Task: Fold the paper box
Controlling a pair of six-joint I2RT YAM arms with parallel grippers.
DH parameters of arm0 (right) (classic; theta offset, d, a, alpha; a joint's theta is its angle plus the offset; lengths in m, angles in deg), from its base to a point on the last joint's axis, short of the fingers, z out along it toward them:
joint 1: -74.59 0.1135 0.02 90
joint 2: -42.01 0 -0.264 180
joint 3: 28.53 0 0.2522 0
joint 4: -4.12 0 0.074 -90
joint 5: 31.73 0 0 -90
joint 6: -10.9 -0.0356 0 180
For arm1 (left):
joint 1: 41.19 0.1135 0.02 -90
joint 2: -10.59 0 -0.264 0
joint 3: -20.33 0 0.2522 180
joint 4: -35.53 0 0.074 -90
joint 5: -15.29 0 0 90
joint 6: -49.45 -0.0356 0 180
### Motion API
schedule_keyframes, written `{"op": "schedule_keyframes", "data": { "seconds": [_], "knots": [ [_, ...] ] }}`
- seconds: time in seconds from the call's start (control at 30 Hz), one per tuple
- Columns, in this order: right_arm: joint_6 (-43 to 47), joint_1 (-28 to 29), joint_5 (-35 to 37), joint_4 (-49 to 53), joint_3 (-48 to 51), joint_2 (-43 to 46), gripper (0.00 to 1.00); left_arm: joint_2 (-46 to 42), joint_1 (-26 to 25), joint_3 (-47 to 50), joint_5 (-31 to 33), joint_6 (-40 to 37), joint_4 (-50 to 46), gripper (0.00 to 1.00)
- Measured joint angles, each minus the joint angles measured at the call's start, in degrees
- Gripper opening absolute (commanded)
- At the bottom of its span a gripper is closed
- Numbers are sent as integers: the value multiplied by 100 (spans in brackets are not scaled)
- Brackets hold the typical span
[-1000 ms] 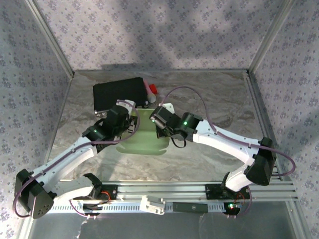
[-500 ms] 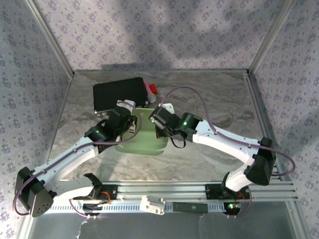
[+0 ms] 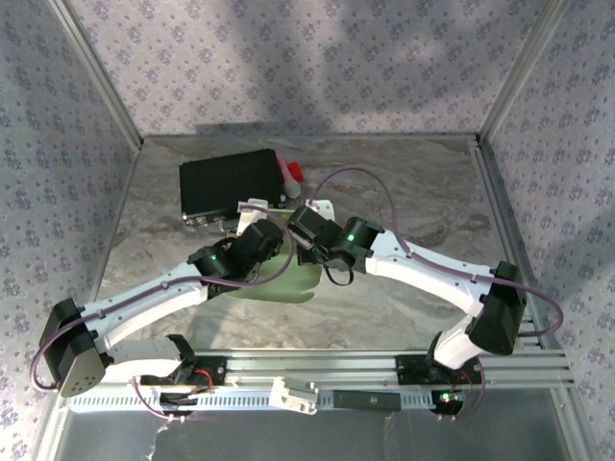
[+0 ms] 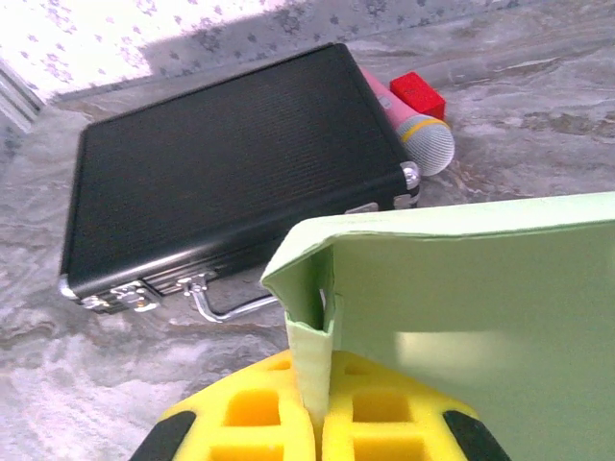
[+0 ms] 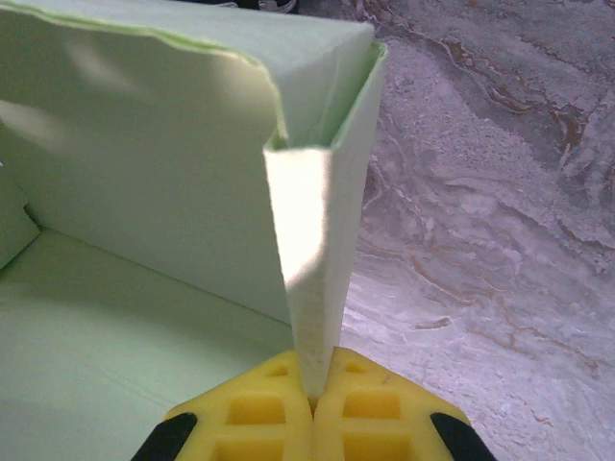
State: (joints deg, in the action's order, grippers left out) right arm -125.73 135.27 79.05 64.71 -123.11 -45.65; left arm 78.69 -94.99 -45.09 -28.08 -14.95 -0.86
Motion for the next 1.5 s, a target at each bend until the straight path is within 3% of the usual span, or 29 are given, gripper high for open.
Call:
{"op": "schedule_keyframes", "data": {
  "seconds": [0.13,0.2,0.33,0.43,0.63,0.73,0.8,1.03,1.43,1.5],
  "knots": [
    [-31,-28,-13,-83,26,0,0,79,-33,-136,129,46,-116,0],
    [-37,-46,-24,-120,74,2,0,46,35,-140,-55,37,-120,5],
    [-39,-72,-90,-221,190,66,0,-284,415,-61,-905,-39,-74,19],
    [-37,-70,-223,-317,203,142,0,-603,713,-4,-1519,-94,-61,25],
    [-35,-70,-282,-374,208,208,0,-721,1019,-4,-2194,-133,-72,25],
    [-37,-70,-297,-369,221,208,0,-715,1062,-4,-2273,-170,-85,11],
    [-37,-70,-293,-337,225,208,0,-708,1082,-4,-2264,-243,-120,0],
    [-37,-66,-297,-317,227,216,0,-422,929,-74,-1880,-258,-181,0],
    [-57,-59,-293,-282,232,216,0,-15,17,-297,-17,-48,-398,0],
    [-59,-61,-258,-275,243,216,0,-15,7,-297,-46,-70,-361,14]
  ]
}}
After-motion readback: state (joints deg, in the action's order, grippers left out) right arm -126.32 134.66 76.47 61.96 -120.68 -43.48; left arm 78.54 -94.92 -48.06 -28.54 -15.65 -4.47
